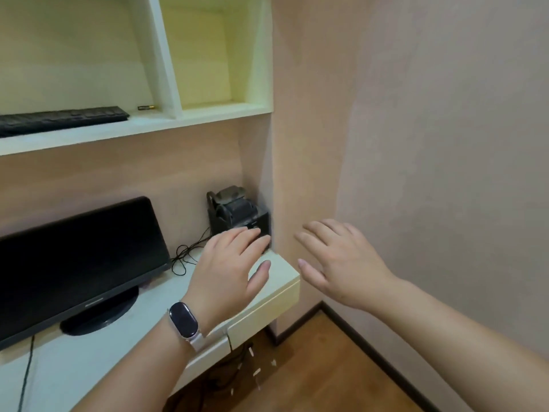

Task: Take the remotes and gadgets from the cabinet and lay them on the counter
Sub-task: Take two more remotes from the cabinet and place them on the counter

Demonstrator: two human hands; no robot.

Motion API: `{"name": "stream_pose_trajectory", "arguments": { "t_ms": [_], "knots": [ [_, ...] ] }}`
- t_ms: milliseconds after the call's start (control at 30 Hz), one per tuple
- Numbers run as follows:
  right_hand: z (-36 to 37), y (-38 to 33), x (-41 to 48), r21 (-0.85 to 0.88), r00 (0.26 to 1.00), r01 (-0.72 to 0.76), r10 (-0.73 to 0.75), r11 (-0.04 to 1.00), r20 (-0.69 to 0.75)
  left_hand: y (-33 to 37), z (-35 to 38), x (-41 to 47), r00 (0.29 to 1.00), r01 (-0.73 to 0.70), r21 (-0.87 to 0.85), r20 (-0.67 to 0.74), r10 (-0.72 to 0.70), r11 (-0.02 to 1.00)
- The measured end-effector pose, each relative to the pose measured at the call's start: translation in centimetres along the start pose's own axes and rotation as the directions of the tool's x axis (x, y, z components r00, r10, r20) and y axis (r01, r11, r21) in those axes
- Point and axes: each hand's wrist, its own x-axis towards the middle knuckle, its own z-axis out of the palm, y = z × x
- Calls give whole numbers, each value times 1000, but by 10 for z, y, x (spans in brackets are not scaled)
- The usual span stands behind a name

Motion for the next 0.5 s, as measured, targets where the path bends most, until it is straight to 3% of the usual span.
{"name": "stream_pose_trajectory", "arguments": {
  "t_ms": [333, 500],
  "knots": [
    [31, 10, 92, -23, 999, 11, -12, 1000, -50, -70, 20, 59, 995, 36, -40, -89, -39, 999],
    [54, 25, 142, 32, 993, 15, -11, 999, -121, -98, 23, 90, 990, 48, 23, -136, -44, 999]
  ]
}}
